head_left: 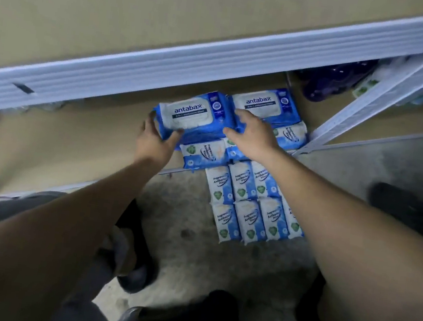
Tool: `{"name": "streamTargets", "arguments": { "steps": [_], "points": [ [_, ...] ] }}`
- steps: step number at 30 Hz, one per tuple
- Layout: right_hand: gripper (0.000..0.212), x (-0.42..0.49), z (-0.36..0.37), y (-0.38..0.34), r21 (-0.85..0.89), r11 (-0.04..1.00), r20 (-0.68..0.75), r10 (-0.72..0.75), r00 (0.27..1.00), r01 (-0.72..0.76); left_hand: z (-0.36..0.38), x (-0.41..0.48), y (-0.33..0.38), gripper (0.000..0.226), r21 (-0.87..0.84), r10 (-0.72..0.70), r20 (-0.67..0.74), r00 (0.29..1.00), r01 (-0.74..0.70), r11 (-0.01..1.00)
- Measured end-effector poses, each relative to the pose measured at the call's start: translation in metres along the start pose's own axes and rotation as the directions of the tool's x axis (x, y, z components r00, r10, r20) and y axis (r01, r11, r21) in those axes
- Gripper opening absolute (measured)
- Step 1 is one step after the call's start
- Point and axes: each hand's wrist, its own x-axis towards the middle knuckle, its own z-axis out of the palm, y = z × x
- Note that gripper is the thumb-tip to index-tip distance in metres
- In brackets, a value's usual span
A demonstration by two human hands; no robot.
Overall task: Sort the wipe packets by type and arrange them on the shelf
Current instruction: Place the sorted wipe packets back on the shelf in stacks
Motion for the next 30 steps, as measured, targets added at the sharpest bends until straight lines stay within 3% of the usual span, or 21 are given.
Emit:
{"name": "streamTargets", "arguments": {
  "steps": [8,14,21,27,30],
  "points": [
    [0.052,0.054,0.034,-0.012,0.023,0.998,0.054,0.053,0.997,-0.054,0.025,0.028,-0.018,0.07,-0.211,-0.066,0.075,0.995,0.081,0.974],
    [0.074,0.073,0.057,-0.014,0.019,0.983,0.112,0.18,0.977,-0.184,0.035,0.035,-0.022,0.07,-0.276,-0.068,0.091,0.994,0.09,0.957],
    [0.091,0.08,0.063,-0.019,0.189,0.95,0.209,0.21,0.955,-0.25,0.033,0.043,-0.026,0.08,-0.362,-0.067,0.146,0.987,0.117,0.925],
    [0.068,0.078,0.062,-0.02,0.204,0.958,0.249,0.15,0.957,-0.203,0.025,0.046,-0.033,0.064,-0.417,-0.092,0.136,0.986,0.141,0.898],
    [0.072,0.077,0.06,-0.018,0.217,0.954,0.265,0.147,0.953,-0.208,0.02,0.043,-0.031,0.064,-0.448,-0.137,0.173,0.975,0.202,0.871]
  ]
}}
